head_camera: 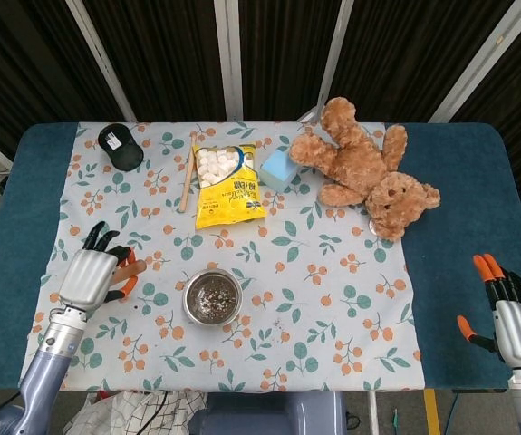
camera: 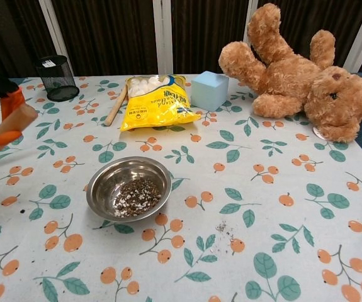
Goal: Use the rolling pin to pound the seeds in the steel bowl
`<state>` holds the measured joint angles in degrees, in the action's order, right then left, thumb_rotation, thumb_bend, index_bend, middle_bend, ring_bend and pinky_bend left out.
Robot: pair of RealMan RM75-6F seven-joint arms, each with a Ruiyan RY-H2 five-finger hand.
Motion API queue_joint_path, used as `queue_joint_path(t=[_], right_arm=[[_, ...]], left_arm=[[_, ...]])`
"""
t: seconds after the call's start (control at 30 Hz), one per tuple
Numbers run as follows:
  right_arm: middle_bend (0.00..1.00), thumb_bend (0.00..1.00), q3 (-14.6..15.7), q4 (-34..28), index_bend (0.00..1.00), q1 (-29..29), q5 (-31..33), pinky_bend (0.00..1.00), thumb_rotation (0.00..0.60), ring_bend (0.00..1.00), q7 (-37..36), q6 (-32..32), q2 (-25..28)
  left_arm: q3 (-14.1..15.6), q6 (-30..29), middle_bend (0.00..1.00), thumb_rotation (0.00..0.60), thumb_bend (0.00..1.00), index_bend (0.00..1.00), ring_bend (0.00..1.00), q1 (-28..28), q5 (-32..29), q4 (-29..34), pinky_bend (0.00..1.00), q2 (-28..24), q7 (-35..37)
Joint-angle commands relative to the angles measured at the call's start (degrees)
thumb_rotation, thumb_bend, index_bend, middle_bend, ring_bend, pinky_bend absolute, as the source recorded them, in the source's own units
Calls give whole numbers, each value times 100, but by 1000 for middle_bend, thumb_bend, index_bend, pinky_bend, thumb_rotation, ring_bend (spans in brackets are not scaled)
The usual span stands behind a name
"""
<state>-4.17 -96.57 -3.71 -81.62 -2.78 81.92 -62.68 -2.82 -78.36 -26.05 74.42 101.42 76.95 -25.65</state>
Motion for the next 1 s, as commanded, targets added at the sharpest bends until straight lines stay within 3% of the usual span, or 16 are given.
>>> queue_joint_path(t=[0.03, 0.33, 0.53, 1.0], right_arm=[[0, 359, 1, 0, 0, 2, 6, 0, 600, 0, -4, -5, -2], [0, 359, -5, 1, 0, -1, 10, 0, 600, 0, -19, -11, -4], [0, 359, -9, -15, 0, -7, 49, 0, 600, 0, -47, -50, 5], [0, 360, -107, 108, 0, -45, 120, 0, 600, 0, 47, -6, -100]], left_arm=[[-191, -334, 662, 600, 921, 611, 176, 162, 383, -56, 56, -138, 617], [-581, -696, 662, 600, 921, 611, 176, 266, 638, 198, 57, -187, 1396], [-856, -846, 662, 600, 921, 610, 176, 163, 834, 305, 57, 212, 1862], [-987, -593, 662, 600, 923, 610, 176, -243, 1084, 74, 75, 1363, 2490]])
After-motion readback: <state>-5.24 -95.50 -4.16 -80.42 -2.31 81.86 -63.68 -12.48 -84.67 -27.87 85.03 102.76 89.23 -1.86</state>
